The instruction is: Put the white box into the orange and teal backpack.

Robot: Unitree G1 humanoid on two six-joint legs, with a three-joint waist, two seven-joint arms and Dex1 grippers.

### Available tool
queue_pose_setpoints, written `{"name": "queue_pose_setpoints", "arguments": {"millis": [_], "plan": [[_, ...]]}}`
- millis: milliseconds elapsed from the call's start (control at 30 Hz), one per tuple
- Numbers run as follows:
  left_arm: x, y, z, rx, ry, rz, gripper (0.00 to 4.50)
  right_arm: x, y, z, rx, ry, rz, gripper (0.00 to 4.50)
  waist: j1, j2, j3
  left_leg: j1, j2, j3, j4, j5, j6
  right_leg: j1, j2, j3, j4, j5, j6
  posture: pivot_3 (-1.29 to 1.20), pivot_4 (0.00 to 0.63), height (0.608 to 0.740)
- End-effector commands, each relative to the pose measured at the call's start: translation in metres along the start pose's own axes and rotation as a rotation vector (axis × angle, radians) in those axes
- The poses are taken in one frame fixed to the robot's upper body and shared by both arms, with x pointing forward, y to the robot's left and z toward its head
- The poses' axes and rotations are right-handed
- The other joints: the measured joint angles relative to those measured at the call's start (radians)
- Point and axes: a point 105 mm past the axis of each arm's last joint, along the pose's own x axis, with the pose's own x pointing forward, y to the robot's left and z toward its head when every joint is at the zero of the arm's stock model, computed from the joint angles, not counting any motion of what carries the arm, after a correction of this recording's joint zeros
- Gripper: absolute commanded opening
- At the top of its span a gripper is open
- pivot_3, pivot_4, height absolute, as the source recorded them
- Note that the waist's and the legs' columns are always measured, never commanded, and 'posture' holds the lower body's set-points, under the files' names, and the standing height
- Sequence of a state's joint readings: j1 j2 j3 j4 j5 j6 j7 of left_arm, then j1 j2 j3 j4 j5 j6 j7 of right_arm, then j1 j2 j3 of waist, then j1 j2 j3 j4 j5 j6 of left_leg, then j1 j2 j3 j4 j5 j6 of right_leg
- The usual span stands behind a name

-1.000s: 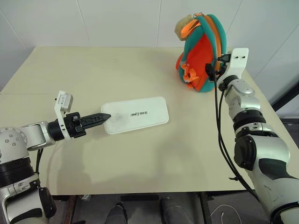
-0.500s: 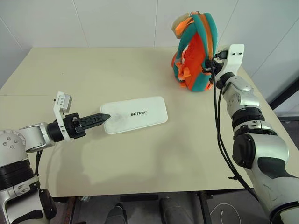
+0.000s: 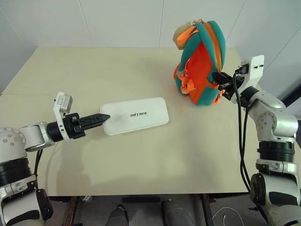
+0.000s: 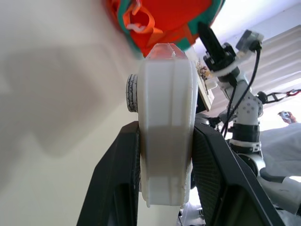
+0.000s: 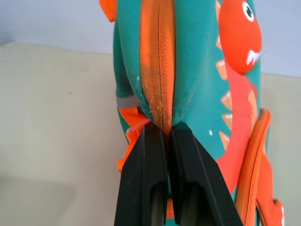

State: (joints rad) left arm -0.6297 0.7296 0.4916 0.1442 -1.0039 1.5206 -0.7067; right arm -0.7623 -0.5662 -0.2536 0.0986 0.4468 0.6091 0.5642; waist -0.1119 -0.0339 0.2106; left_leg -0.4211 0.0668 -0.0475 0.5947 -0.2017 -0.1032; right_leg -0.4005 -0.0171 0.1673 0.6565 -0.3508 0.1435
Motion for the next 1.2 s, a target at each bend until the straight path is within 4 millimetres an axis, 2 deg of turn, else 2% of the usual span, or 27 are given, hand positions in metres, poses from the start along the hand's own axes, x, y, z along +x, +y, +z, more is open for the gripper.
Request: {"name": "queue_pose_setpoints", "arguments": {"millis": [33,267,467,567,767,900,1067,1200], "plan": [[-0.002,-0.007,0.014,0.045,-0.028,-0.031,1.22,-0.021,0.021,0.025,-0.036,-0.058,0.108,0.0,0.004,0.0,0.0,0.0,0.0,0.0,0.0,0.0,0.0,0.0,0.0,0.0,0.0,0.0,0.0,0.0,0.15,0.74],[0.002,-0.005,0.018,0.045,-0.013,-0.047,1.22,-0.054,0.042,0.012,-0.026,0.051,0.222,0.0,0.027,0.0,0.0,-0.001,0.0,0.0,-0.001,-0.001,0.001,0.0,0.0,0.0,-0.002,0.0,0.0,0.0,0.15,0.74],[-0.011,-0.002,0.02,0.039,-0.011,-0.017,1.22,-0.086,0.046,0.005,-0.043,0.162,0.28,0.0,0.034,0.0,0.0,-0.001,0.0,0.0,-0.001,-0.001,0.001,0.0,0.0,0.0,-0.003,0.0,0.0,0.0,0.15,0.74],[-0.018,0.001,0.022,0.041,-0.024,0.008,1.22,-0.101,0.034,0.002,-0.068,0.23,0.254,0.0,0.035,0.0,0.0,-0.001,0.0,0.0,-0.001,-0.001,0.002,0.0,0.0,0.0,-0.003,-0.001,0.0,0.0,0.15,0.74],[-0.02,0.004,0.024,0.048,-0.03,0.022,1.22,-0.117,0.011,0.001,-0.066,0.277,0.182,0.0,0.035,0.0,0.0,-0.001,0.0,0.0,0.001,-0.001,0.002,0.001,0.0,0.0,-0.003,-0.001,0.0,0.0,0.15,0.74],[-0.021,0.005,0.024,0.05,-0.03,0.026,1.22,-0.125,0.003,0.002,-0.071,0.297,0.158,0.0,0.036,0.0,0.0,-0.001,0.0,0.0,0.001,-0.001,0.002,0.001,0.0,0.0,-0.003,-0.001,0.0,0.0,0.15,0.74],[-0.02,0.006,0.025,0.053,-0.028,0.028,1.22,-0.127,0.003,-0.003,-0.064,0.323,0.16,0.0,0.037,0.0,0.0,-0.001,0.0,0.0,0.001,-0.001,0.002,0.001,0.0,0.0,-0.003,-0.001,0.0,0.0,0.15,0.74],[-0.017,0.007,0.026,0.055,-0.026,0.023,1.22,-0.128,0.006,-0.003,-0.058,0.345,0.171,1.11,0.037,0.0,0.0,-0.001,0.0,0.0,0.001,-0.001,0.002,0.001,0.0,0.0,-0.003,-0.001,0.0,0.0,0.15,0.74]]}}
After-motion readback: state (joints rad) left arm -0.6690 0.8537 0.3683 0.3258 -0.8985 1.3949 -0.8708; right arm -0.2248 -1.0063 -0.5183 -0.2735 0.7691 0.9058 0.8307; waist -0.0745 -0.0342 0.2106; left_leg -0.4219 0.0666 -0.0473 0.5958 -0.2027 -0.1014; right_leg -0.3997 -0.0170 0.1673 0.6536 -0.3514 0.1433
